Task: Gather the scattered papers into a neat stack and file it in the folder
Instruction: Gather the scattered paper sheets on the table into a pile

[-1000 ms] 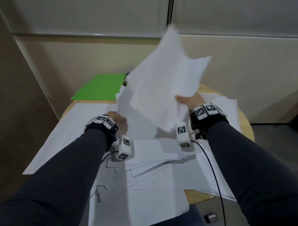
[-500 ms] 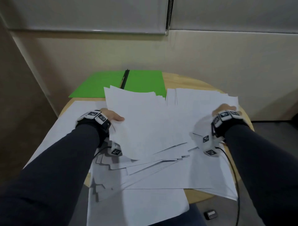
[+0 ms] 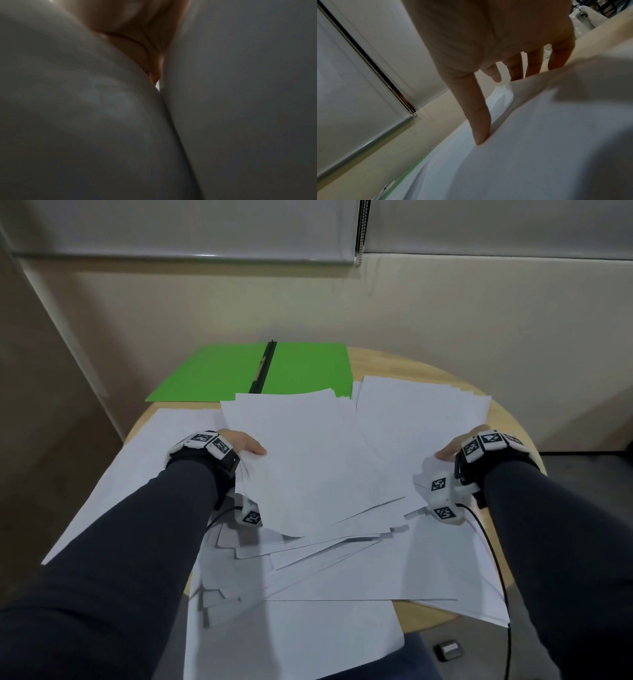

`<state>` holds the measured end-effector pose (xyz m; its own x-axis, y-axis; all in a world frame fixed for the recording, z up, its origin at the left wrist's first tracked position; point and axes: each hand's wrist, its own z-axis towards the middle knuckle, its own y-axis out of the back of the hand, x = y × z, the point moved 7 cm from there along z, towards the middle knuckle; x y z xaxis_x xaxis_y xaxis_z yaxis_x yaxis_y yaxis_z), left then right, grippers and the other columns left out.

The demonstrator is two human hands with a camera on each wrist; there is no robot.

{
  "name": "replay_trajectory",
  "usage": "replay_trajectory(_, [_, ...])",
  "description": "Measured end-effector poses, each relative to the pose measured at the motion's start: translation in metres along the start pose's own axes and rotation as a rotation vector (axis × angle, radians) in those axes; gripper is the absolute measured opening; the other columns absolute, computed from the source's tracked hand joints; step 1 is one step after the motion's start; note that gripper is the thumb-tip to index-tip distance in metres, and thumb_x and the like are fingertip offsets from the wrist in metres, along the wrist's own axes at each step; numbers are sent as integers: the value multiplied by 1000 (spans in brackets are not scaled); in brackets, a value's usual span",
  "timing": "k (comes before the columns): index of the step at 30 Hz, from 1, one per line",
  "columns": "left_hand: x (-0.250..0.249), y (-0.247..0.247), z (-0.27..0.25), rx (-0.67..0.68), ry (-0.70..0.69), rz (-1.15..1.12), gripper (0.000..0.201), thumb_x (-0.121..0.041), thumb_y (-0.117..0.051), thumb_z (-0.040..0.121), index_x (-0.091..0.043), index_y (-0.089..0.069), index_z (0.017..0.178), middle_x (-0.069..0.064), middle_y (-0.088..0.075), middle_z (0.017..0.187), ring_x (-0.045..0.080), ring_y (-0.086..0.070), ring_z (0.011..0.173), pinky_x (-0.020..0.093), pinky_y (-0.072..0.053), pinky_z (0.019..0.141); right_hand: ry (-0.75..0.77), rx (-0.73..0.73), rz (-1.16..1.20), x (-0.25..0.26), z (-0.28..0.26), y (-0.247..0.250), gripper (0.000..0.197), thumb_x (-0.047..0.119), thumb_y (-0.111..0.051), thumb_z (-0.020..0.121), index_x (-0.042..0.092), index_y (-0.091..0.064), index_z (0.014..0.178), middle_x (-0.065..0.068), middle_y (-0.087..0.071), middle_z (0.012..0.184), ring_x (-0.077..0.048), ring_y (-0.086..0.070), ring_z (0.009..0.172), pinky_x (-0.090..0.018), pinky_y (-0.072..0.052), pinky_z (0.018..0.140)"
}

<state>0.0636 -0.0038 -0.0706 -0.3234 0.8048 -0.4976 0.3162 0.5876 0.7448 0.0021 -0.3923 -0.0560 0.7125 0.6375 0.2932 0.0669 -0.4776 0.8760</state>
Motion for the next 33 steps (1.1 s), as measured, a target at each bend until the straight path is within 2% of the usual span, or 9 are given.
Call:
replay_trajectory(5, [3, -1, 0, 19, 18, -36, 43, -21, -61, 89, -9, -53, 131, 13, -47, 142, 28, -44, 131, 27, -33, 106, -4, -28, -51, 10, -5, 0, 115, 33, -83, 67, 11, -7, 150, -15, -48, 134, -37, -50, 123, -43, -45, 83])
replay_trajectory(7, [6, -2, 1, 29, 34, -51, 43, -22, -63, 87, -10, -56, 128, 13, -48, 140, 28, -47, 128, 28, -35, 103, -10, -28, -95, 8, -9, 2, 103, 36, -83, 65, 12, -24, 145, -13, -54, 123, -35, -55, 116, -41, -47, 84])
replay_trajectory(9, [9, -1, 4, 31, 52, -82, 40, -22, -66, 85, -9, -59, 122, 12, -51, 137, 26, -52, 114, 27, -38, 95, 25, 0, -124, 13, -12, 2, 44, 32, -80, 71, 12, -60, 105, -6, -60, 106, -29, -59, 106, -33, -45, 87])
replay_trajectory(13, [10, -2, 5, 29, 64, -89, 39, -23, -67, 84, -10, -60, 120, 12, -53, 133, 22, -50, 100, 25, -37, 88, -26, 21, -109, 9, -10, -4, 100, 40, -91, 37, 10, -52, 124, -9, -63, 117, -29, -62, 104, -35, -50, 82])
replay_trajectory(17, [12, -4, 4, 40, 74, -111, 35, -23, -67, 85, -8, -62, 117, 11, -56, 122, 21, -51, 99, 27, -39, 94, 72, -7, -167, 20, -48, 6, 61, 17, -67, 86, -5, -40, 136, -16, -44, 142, -31, -41, 133, -37, -34, 106])
replay_trajectory(21, [13, -3, 1, 12, 97, -104, 46, -29, -71, 81, -8, -60, 120, 12, -52, 135, 24, -53, 110, 29, -39, 100, -30, 10, 46, 6, -21, 5, 66, 21, -73, 79, 15, -43, 137, -16, -50, 136, -35, -50, 122, -44, -41, 103])
replay_trajectory(24, [14, -5, 1, 7, 85, -84, 51, -26, -67, 84, -6, -54, 129, 14, -47, 141, 29, -46, 129, 32, -35, 108, -49, 166, 216, -1, -9, -3, 23, 25, -72, 77, 6, -66, 89, -11, -66, 88, -27, -61, 76, -33, -47, 69])
replay_trajectory(26, [13, -4, 3, -24, 79, -114, 57, -22, -69, 83, 0, -50, 132, 16, -48, 141, 30, -46, 130, 34, -37, 106, -24, 177, 264, -3, -5, -6, 23, 23, -69, 80, 4, -64, 92, -10, -62, 73, -26, -56, 63, -31, -41, 57])
replay_trajectory(33, [14, -2, 7, -13, 79, -77, 52, -26, -68, 83, -2, -55, 127, 14, -49, 140, 28, -48, 128, 32, -36, 109, 93, 146, 402, 8, 11, -3, 28, 21, -59, 90, -1, -61, 107, -10, -56, 91, -25, -50, 72, -29, -43, 78])
